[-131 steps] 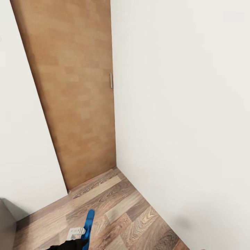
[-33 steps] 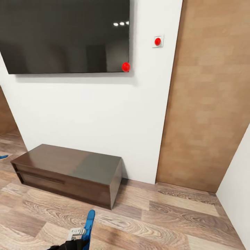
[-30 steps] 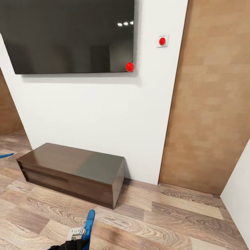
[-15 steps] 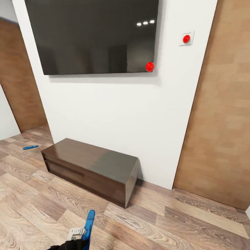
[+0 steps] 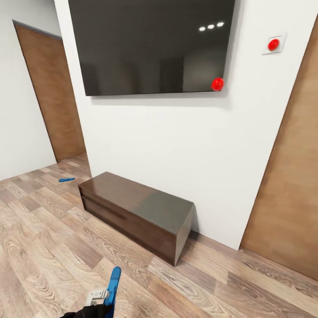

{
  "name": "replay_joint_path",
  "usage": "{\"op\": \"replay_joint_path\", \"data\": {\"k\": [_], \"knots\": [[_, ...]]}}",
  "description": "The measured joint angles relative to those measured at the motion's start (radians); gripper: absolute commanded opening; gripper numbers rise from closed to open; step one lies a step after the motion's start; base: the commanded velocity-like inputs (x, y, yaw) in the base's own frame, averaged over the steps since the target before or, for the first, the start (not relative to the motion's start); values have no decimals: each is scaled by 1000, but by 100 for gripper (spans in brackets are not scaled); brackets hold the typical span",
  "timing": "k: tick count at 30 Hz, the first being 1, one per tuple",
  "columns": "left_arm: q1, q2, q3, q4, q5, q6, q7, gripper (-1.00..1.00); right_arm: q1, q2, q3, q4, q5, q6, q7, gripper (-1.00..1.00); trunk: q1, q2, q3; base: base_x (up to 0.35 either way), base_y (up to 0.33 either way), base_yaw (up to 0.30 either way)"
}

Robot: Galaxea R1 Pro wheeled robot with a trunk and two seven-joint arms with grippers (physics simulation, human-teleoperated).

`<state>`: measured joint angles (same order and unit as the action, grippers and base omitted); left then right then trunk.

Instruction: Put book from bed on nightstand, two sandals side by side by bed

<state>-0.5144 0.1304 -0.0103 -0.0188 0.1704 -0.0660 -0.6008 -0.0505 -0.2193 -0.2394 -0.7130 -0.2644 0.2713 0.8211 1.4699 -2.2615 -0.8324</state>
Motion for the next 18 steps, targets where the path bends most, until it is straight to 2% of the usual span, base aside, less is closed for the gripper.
{"op": "replay_joint_path", "data": {"k": [18], "knots": [[0, 0, 0, 0, 0, 0, 0, -100, 0, 0, 0, 0, 0, 0, -1, 100, 0, 0, 0, 0, 0, 294]]}}
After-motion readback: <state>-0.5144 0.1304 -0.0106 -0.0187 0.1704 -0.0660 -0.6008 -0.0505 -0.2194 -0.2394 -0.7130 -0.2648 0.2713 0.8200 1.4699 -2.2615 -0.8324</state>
